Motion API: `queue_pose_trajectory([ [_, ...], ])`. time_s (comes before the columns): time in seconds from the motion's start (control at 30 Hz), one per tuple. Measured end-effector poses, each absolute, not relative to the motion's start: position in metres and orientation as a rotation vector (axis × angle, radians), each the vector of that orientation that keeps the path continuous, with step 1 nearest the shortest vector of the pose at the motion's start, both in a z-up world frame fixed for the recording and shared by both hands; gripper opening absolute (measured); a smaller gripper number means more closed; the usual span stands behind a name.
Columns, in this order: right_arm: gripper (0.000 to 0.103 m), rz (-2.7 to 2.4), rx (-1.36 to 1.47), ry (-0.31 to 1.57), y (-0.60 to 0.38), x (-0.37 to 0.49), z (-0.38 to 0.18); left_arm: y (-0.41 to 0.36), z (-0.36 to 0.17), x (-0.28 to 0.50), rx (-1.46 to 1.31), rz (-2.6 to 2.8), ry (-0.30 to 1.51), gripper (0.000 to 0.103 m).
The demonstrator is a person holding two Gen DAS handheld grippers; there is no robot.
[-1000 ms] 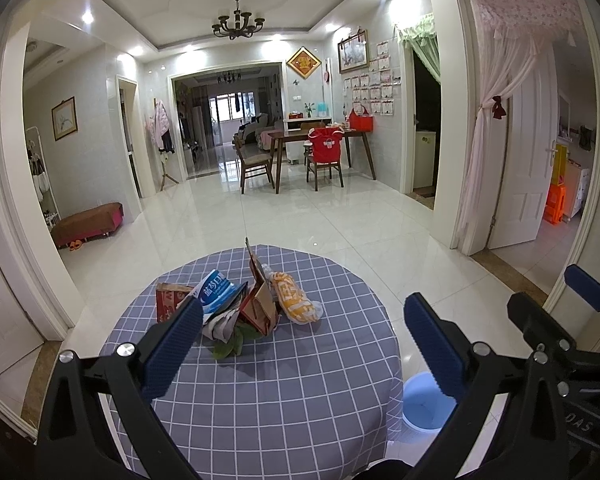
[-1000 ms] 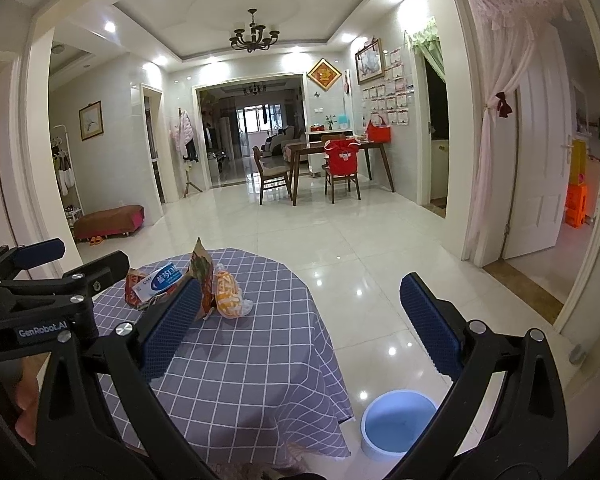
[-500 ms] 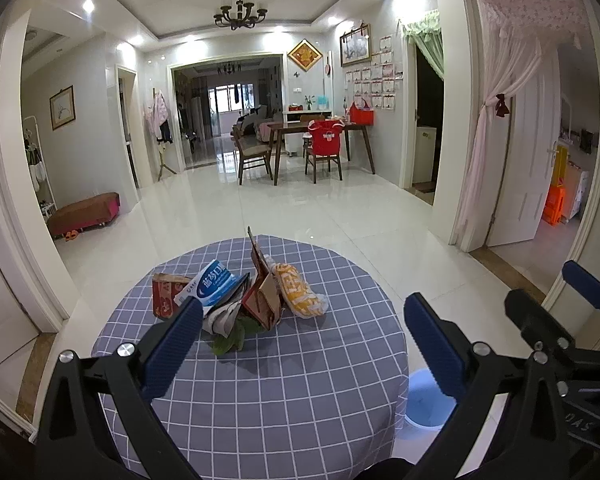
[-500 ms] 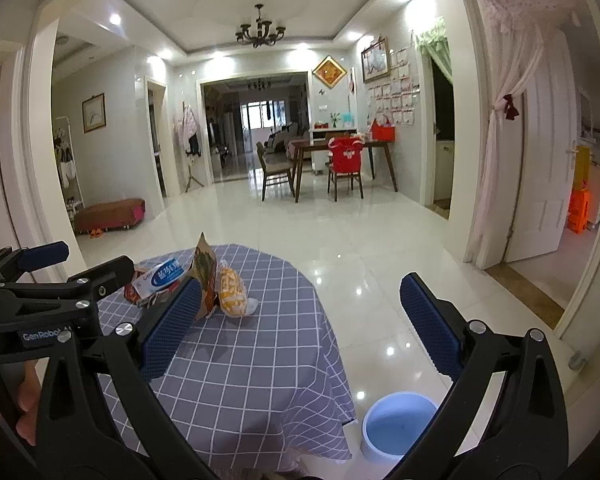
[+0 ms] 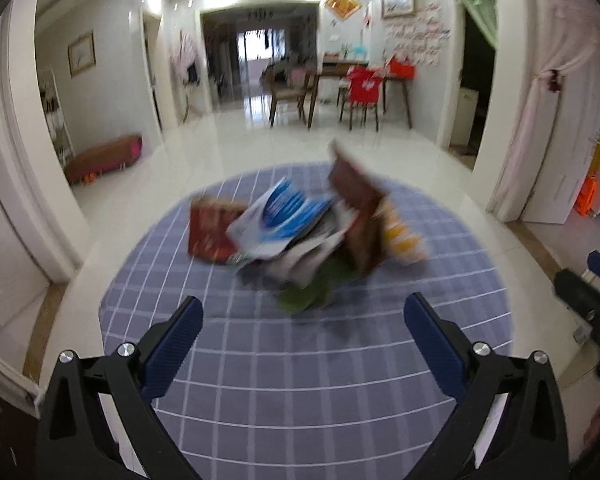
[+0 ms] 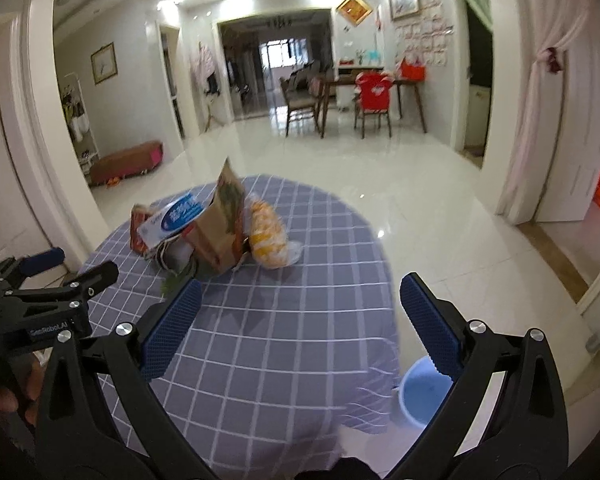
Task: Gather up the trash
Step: 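Move both tools down toward the trash pile on the table, then grasp the brown paper bag with the right tool while the left tool grasps white paper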
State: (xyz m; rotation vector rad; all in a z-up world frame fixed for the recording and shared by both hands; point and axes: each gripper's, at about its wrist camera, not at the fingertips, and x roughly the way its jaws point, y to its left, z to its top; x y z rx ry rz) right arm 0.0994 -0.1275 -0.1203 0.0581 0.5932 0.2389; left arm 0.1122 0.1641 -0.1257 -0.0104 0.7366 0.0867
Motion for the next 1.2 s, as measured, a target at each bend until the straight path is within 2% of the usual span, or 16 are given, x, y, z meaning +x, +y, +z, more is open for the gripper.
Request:
queue_pose_trajectory([
  [0.13,0.097,0.256,0.036,0.639,-0.102,0.123,-0.14,0.203,-0.145,0.128,-0.116,0.066,0.764,0.099],
  [0.3,0.097,0.256,0.041,0.672,-0.087,0.148,-0.155,0.208,-0.151,0.146,-0.103,0.037,0.745,0.098],
  [0.47,0.097,0.288,0.116,0.682,-0.085,0.174,-0.15,0.209,-0.15,0.163,-0.083,0.055,0.733,0.098],
  [0.87,0.095,0.339,0.067,0.719,-0.023,0.254,-0.144,0.267,-0.158,0.213,-0.186,0.11,0.761,0.096],
  [0.9,0.086,0.346,0.075,0.732,-0.023,0.258,-0.146,0.268,-0.162,0.217,-0.183,0.106,0.774,0.092],
  [0.93,0.067,0.353,0.083,0.751,-0.022,0.263,-0.15,0.268,-0.165,0.222,-0.183,0.093,0.786,0.08],
  [0.97,0.059,0.359,0.092,0.766,-0.023,0.266,-0.152,0.268,-0.169,0.227,-0.19,0.072,0.802,0.074],
  [1.0,0.05,0.372,0.11,0.782,-0.024,0.268,-0.155,0.267,-0.173,0.232,-0.197,0.064,0.811,0.074],
  [1.2,0.039,0.446,0.167,0.806,-0.029,0.27,-0.156,0.268,-0.191,0.255,-0.206,0.017,0.842,0.071],
])
